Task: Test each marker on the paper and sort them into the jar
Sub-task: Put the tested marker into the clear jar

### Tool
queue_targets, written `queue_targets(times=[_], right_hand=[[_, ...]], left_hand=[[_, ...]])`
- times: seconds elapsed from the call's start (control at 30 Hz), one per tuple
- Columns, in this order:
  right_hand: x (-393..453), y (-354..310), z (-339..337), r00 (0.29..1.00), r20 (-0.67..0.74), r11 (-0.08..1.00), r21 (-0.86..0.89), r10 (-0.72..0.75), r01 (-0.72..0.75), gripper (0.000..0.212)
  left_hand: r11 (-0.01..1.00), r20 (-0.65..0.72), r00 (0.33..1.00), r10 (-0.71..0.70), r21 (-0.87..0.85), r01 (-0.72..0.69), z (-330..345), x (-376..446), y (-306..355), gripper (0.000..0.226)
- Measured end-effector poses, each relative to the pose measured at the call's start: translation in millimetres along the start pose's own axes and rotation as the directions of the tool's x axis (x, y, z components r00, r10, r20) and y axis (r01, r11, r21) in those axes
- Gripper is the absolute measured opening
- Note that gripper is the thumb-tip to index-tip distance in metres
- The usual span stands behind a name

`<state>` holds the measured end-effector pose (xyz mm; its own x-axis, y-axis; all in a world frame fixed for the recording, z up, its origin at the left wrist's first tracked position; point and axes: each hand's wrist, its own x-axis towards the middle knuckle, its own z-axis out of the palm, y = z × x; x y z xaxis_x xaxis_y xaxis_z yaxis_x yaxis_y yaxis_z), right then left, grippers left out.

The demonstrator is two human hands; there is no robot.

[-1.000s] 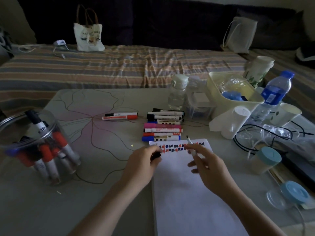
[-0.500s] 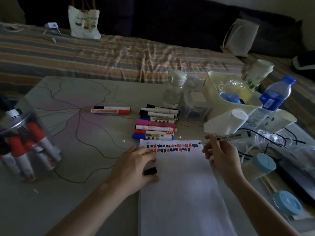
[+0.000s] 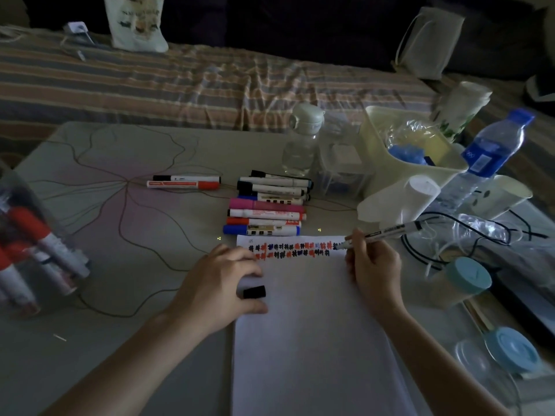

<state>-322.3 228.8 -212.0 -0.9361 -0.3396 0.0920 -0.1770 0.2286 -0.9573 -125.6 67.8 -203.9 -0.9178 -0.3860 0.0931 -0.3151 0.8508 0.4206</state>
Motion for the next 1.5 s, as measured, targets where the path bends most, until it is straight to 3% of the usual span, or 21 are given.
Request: queue_targets(times=[0.2, 0.43, 0.73, 0.93, 1.13, 1.5], right_hand=[[3.3, 5.1, -0.8, 1.0, 0.002, 0.992, -0.12, -0.031, 0.031, 0.014], [4.0, 6.7, -2.4, 0.999, 0.033, 0.98, -0.197, -0.022, 0.028, 0.027], [2.4, 6.3, -2.6, 0.999, 0.03, 0.982, -0.181, -0.044, 0.048, 0.022], [3.9, 10.4, -0.9, 0.998, 0.017, 0.963, -0.26, -0.066, 0.068, 0.017], [2.2, 8.0, -3.0, 0.998, 0.024, 0.973, -0.225, -0.05, 0.054, 0.028], [3.5, 10.3, -0.8, 0.999, 0.013, 0.976, -0.212, -0.048, 0.049, 0.028]], left_hand=[[1.0, 0.008, 1.0, -0.01, -0.005, 0.01, -0.1, -1.0, 2.0, 0.061], [1.0, 0.011, 1.0, -0.013, -0.011, 0.013, -1.0, -0.8, 2.7, 0.062], [1.0, 0.002, 1.0, -0.017, -0.022, 0.017, -1.4, -1.3, 3.3, 0.062], [1.0, 0.005, 1.0, -0.024, -0.007, 0.024, -2.0, -1.4, 3.8, 0.062], [1.0, 0.005, 1.0, -0.028, -0.01, 0.028, -3.6, -1.5, 5.8, 0.063], [1.0, 0.01, 1.0, -0.027, 0.0, 0.027, -4.2, -1.6, 7.6, 0.055]])
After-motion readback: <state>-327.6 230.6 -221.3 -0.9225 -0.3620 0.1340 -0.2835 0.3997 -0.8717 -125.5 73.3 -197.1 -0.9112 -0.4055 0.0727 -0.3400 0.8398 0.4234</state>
